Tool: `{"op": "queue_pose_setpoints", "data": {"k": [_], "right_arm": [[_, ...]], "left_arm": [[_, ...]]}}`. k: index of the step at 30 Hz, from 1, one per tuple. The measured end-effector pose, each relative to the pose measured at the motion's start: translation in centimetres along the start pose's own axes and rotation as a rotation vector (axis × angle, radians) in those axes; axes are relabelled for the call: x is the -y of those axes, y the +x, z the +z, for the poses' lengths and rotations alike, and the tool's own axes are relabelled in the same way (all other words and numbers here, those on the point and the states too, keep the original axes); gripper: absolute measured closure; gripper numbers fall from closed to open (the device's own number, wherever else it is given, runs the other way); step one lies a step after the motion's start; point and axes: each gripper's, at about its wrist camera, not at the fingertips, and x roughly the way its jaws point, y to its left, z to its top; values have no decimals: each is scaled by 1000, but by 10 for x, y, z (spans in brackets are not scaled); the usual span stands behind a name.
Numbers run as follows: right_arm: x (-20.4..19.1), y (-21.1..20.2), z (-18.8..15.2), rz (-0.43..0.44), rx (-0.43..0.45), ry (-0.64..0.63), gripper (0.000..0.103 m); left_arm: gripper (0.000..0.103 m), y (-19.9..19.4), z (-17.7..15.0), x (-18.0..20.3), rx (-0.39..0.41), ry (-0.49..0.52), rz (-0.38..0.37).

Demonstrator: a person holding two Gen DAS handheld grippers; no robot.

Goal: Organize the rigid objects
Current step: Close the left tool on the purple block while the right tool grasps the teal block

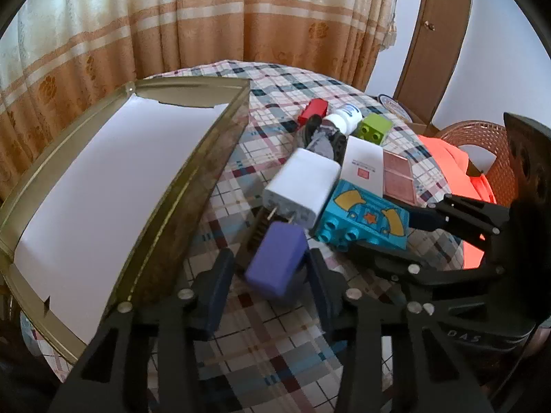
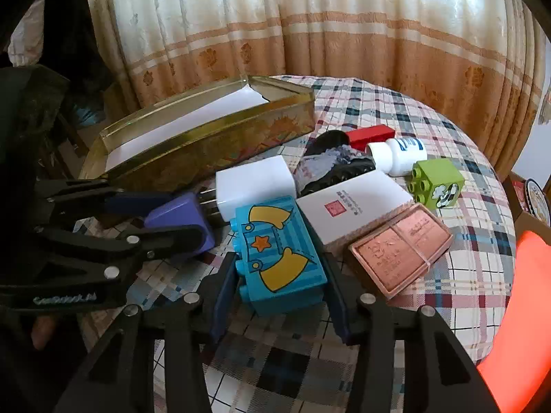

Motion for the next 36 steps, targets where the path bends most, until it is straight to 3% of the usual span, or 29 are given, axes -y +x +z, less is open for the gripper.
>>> {"op": "queue_pose_setpoints", "data": {"k": [1,2,3,13,21,27,36], "right_arm": [[0,-1,0,0,5,-2,53],[-1,-1,0,2,7,-2,53],[-1,-2,0,4,9,-2,53],[3,-7,0,10,34,13,53],[0,-21,7,-1,85,-12,58],[-1,-20,7,6,75,-17,58],[-3,-42,17,9,156,-26,58]], "left_arm": [[62,0,0,1,2,6,4],[84,-1,-1,2,8,10,1],[85,-2,0,2,7,11,-8],[85,-3,2,-4,18,-8,8],[85,-31,12,3,92,4,4],[85,-42,18,-2,123,-13,12],[85,-65,28,-15,178,-43,29]]}}
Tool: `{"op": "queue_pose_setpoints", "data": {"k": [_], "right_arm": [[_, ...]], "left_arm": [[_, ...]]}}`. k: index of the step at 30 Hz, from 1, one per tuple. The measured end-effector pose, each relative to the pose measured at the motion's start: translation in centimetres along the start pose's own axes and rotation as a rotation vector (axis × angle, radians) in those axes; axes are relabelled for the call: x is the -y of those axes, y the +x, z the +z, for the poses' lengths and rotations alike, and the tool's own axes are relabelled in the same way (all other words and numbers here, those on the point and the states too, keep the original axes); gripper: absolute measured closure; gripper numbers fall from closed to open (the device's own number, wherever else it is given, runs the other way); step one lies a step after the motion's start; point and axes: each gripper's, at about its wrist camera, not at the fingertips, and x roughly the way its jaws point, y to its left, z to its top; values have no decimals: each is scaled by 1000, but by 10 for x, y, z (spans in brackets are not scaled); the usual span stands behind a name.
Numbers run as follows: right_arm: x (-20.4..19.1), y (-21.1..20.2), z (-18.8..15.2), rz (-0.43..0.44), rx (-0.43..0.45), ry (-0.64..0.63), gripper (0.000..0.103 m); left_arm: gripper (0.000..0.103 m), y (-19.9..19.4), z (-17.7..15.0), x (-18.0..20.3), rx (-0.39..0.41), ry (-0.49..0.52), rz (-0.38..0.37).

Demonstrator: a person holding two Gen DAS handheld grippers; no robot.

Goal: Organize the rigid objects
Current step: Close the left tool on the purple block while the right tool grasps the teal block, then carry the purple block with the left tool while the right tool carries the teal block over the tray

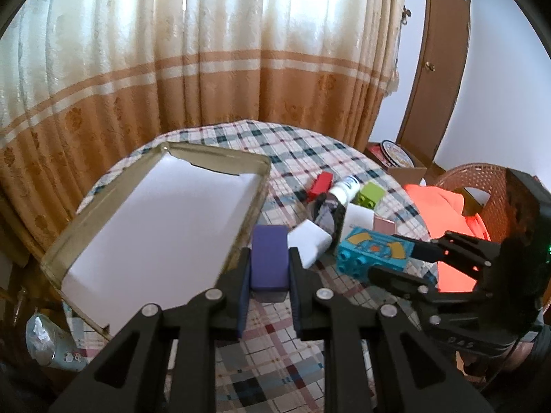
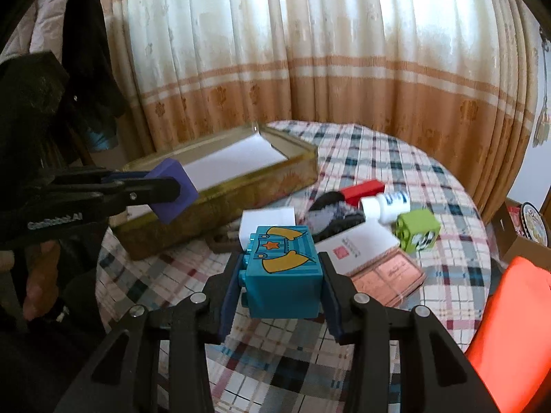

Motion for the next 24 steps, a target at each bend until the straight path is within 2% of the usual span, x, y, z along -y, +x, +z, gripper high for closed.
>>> {"op": "queue_pose_setpoints", "data": {"k": [12,24], "right_arm": [[-13,-10,14,27,61,-19,58],[-33,15,44,64,72,-57,58]], "left_arm": [[85,-10,9,-30,34,-48,89],[85,-8,14,-83,48,-143,214]]}}
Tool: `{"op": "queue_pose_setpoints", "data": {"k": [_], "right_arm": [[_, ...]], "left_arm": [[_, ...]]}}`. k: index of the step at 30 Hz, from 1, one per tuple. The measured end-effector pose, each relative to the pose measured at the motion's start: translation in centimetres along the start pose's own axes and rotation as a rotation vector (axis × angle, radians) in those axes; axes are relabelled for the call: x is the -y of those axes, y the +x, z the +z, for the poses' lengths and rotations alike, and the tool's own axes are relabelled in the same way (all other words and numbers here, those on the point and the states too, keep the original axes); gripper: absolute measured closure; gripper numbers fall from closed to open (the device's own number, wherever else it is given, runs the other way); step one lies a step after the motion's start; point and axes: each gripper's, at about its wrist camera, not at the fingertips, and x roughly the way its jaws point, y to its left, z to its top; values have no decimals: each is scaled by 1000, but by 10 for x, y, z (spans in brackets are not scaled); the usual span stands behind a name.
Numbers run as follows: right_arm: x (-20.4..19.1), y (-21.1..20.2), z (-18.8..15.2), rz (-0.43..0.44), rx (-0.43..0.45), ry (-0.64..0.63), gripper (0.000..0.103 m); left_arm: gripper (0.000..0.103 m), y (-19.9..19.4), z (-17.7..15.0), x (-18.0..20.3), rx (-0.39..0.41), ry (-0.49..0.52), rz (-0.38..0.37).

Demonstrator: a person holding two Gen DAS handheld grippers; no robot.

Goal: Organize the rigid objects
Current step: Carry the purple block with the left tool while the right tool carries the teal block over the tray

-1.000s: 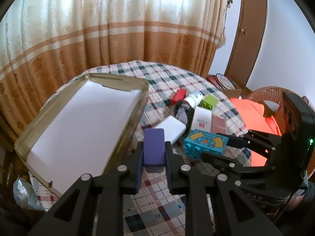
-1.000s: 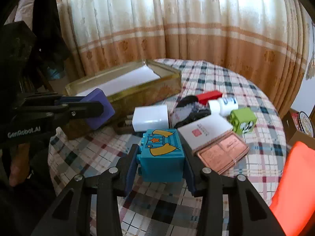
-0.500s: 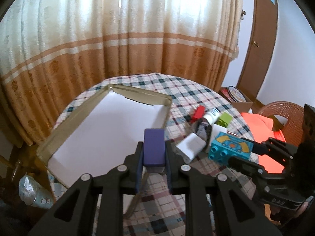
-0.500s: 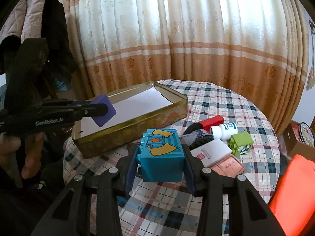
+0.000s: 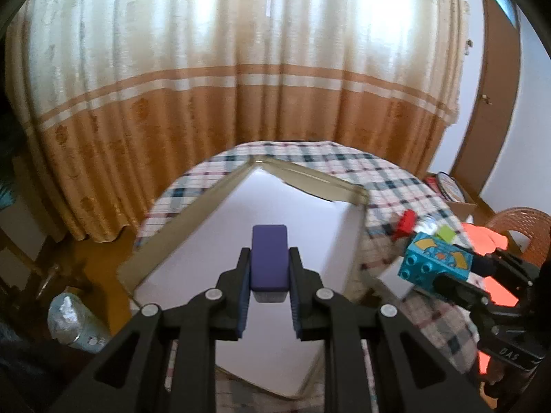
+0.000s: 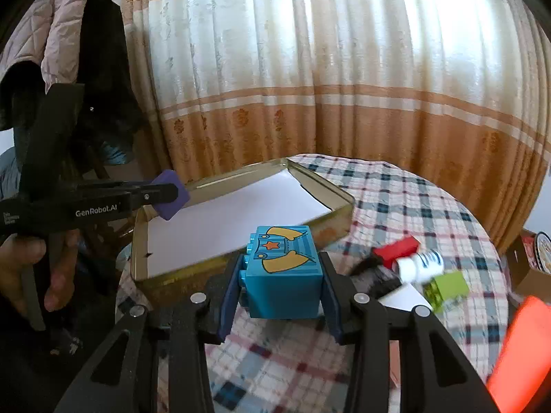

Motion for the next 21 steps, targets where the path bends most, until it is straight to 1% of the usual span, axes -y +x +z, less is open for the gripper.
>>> {"op": "queue_pose_setpoints", "data": {"k": [4,10,21], "right_arm": [[-8,16,13,21,-2,-14,58],[-16,40,29,40,-11,-30,58],[-41,76,43,66,-30,-72,58]], "left_arm": [[85,7,1,-17,-12,-33,28],[85,20,-1,-37,-41,-77,49],[85,36,1,-49,-60,-98,68]]}}
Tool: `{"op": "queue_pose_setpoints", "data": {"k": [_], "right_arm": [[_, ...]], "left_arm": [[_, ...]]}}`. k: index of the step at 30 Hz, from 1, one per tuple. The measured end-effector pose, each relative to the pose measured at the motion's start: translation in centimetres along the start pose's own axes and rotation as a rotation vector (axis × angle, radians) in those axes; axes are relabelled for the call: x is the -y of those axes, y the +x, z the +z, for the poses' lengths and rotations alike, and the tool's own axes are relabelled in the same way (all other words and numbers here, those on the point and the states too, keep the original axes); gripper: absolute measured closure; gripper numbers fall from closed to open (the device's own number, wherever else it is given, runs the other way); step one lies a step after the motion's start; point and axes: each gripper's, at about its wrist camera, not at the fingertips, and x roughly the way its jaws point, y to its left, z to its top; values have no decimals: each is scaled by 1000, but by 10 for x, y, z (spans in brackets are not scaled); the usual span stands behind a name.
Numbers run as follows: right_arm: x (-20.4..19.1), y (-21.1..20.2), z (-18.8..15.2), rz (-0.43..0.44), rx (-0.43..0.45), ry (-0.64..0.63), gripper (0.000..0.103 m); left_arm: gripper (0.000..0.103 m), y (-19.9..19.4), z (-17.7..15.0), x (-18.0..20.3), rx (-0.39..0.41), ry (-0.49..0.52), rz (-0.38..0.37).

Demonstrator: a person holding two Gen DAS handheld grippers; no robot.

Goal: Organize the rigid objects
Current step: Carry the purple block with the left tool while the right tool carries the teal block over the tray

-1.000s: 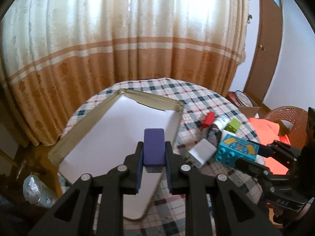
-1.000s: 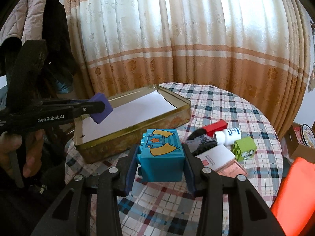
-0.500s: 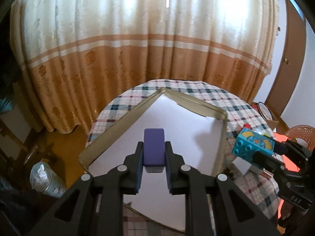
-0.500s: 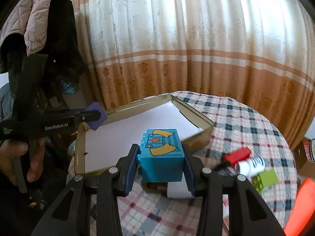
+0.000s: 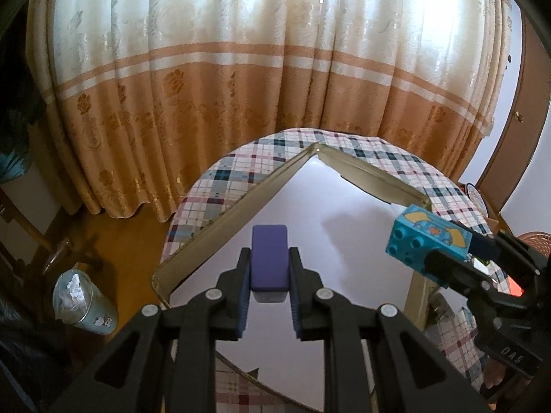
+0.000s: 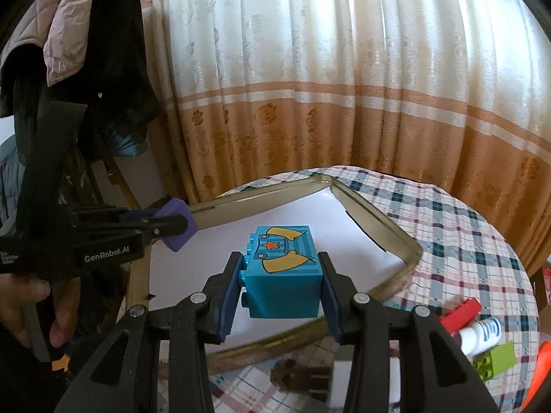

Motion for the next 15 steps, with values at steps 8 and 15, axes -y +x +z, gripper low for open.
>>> {"op": "queue_pose_setpoints", "data": {"k": [8,15], "right_arm": [[-5,20,3,8,-12,17,58],[-12,31,5,9,-21,1,58]], "left_arm": [[85,10,0,-9,-20,-17,6],[85,13,-1,-10,-26,-17,6]]}}
